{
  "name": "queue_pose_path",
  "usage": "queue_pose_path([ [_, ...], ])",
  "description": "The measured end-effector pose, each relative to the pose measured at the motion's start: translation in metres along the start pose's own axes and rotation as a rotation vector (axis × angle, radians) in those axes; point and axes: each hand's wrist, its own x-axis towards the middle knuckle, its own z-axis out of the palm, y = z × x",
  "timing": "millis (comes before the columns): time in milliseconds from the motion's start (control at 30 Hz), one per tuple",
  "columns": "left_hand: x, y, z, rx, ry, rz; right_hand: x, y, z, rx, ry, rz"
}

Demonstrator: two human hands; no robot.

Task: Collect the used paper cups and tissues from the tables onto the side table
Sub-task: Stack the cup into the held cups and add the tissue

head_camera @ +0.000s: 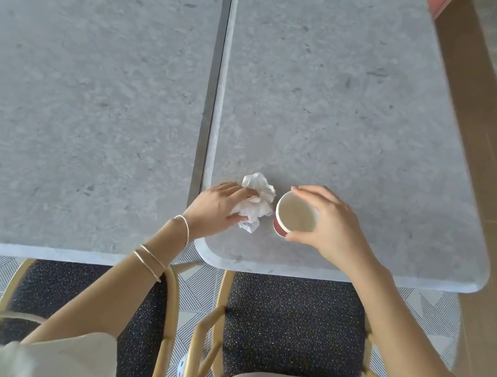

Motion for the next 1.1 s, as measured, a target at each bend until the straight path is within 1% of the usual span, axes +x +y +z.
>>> queue_pose_path([
  [67, -0.011, 0.007, 0.001, 0.009, 0.056, -0.033, 0.0, 0.0, 0.0, 0.004, 0.005, 0.0],
  [133, -0.02, 0.011, 0.004, 0.034, 0.078, -0.038, -0.001, -0.001, 0.0, 0.004, 0.008, 0.003],
  [233, -0.029, 0.015, 0.007, 0.075, 0.051, -0.029, -0.004, -0.003, 0.002, 0.003, 0.005, 0.011],
  [300, -0.035, 0.017, 0.008, 0.142, 0.031, -0.018, -0.007, -0.007, 0.007, 0.0, 0.002, 0.01],
  [367, -0.041, 0.019, 0.01, 0.204, 0.029, -0.017, -0.012, -0.011, 0.013, -0.002, 0.01, -0.001],
  [467, -0.05, 0.023, 0.011, 0.227, 0.039, -0.014, -0.02, -0.017, 0.023, 0.006, 0.032, -0.003],
  [633, -0.056, 0.035, 0.0, 0.033, 0.025, -0.157, -0.03, -0.025, 0.031, 0.007, 0.111, 0.02],
  [833, -0.074, 0.047, -0.01, 0.002, 0.026, -0.177, -0.055, -0.038, 0.03, 0.0, 0.09, 0.049],
  [1000, -0.111, 0.066, -0.04, -0.089, 0.163, -0.185, -0.085, -0.067, 0.016, 0.019, 0.094, -0.024],
  [1100, -0.135, 0.087, -0.064, -0.133, 0.269, -0.229, -0.105, -0.092, 0.006, 0.021, 0.076, -0.105],
])
